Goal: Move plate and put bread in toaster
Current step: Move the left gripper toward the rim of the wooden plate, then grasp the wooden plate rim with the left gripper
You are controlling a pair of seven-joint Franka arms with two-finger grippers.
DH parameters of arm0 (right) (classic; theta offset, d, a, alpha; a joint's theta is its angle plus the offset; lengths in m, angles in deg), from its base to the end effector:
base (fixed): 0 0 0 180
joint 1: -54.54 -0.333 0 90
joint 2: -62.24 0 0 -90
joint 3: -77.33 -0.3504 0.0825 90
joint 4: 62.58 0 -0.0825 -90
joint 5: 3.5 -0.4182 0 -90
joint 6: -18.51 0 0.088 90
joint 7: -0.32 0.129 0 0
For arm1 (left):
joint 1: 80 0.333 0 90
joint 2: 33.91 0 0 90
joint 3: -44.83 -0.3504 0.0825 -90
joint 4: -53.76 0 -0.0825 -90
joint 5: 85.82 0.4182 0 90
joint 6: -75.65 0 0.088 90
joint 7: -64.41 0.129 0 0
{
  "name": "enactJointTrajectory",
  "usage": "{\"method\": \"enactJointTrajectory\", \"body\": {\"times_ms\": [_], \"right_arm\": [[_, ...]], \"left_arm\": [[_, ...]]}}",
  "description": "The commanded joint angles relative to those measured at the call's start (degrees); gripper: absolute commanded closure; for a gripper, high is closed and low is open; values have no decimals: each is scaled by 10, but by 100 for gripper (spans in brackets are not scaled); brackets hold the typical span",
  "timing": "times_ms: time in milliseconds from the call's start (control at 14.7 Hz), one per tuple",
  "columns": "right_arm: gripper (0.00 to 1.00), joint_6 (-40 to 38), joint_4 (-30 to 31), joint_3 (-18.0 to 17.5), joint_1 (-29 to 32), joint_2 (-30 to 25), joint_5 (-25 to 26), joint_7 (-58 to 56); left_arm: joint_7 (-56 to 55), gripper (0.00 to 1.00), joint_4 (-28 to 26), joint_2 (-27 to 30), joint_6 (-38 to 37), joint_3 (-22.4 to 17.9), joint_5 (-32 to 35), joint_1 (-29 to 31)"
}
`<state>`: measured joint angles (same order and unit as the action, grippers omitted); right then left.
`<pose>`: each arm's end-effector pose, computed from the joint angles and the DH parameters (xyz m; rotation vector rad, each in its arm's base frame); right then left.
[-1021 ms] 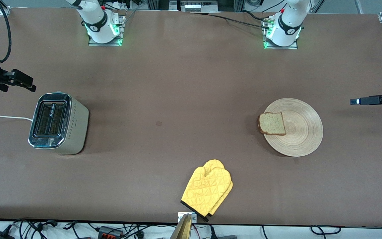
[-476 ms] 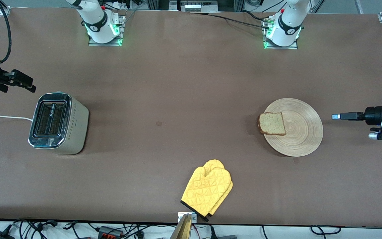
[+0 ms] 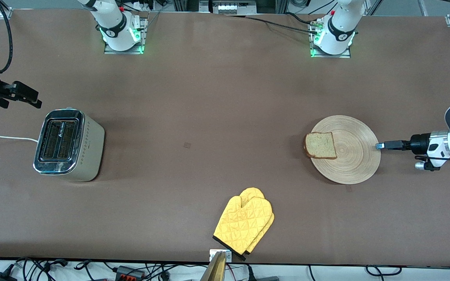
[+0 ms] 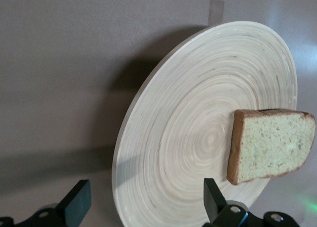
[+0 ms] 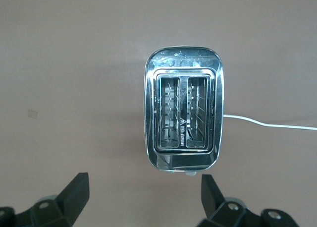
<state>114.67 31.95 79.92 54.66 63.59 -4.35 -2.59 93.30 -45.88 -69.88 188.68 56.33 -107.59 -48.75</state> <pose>0.6032 -0.0265 0.5920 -3.1281 -0.0031 -0.0087 0.6319 0.2018 0.1893 2.5724 0.0974 -0.2246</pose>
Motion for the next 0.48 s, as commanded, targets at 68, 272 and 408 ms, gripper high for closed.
{"method": "enactJointTrajectory", "body": {"times_ms": [68, 272, 408], "right_arm": [[0, 6, 17, 1, -2, -16, 4, -7], [0, 6, 17, 2, 0, -16, 4, -7], [0, 7, 17, 2, 0, -16, 4, -7]], "left_arm": [[48, 6, -25, 3, 27, 12, -19, 8], [80, 15, -27, -7, 20, 12, -48, 15], [87, 18, -26, -13, 17, 12, -49, 24]]}}
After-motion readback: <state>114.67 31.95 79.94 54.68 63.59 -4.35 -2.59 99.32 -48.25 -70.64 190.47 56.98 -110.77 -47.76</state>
